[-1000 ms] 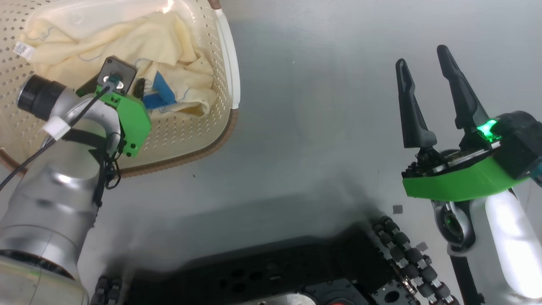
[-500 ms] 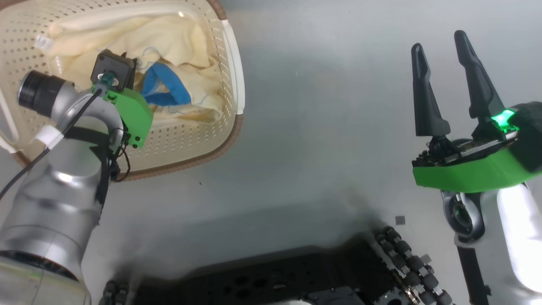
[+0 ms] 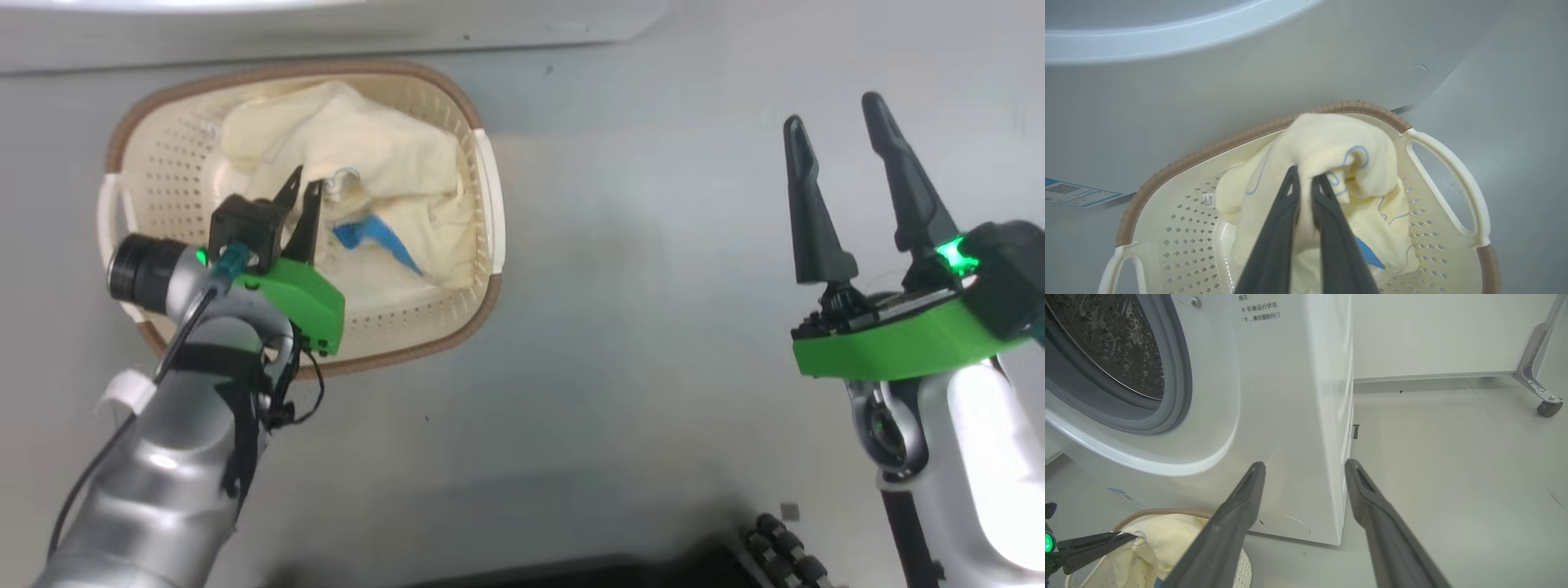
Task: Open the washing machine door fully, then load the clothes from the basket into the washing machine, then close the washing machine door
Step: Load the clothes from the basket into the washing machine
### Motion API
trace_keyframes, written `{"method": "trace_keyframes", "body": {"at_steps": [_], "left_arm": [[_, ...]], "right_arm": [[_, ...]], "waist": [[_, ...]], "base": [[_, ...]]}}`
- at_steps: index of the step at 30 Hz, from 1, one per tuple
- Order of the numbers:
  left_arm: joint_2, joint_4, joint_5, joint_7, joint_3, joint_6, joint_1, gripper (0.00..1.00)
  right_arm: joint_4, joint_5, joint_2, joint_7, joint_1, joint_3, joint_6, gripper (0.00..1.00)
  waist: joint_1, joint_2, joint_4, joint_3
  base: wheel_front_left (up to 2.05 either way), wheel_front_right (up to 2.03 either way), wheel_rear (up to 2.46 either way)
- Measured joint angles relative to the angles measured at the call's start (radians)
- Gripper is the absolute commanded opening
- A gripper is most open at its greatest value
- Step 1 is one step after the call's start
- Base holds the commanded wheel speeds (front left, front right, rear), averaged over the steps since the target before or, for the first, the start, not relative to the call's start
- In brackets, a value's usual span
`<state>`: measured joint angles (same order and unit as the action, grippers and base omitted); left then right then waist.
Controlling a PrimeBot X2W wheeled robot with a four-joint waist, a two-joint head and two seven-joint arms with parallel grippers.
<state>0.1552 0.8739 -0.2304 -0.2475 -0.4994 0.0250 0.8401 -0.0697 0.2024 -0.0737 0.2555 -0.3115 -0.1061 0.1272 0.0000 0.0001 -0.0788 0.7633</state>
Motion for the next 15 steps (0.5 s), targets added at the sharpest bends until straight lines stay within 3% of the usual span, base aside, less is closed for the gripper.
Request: {"method": "trace_keyframes", "body": {"at_steps": [15], "left_arm": [[0.001,-0.419,-0.048,0.0,0.19,-0.034,-0.241,0.0]], "right_arm": [[0.05,0.018,-0.012,0.0,0.085,-0.023,0.0,1.0]], "waist": [[-0.0001,0.0,0.028,-0.224]], "base": [[0.0,0.0,0.0]]}}
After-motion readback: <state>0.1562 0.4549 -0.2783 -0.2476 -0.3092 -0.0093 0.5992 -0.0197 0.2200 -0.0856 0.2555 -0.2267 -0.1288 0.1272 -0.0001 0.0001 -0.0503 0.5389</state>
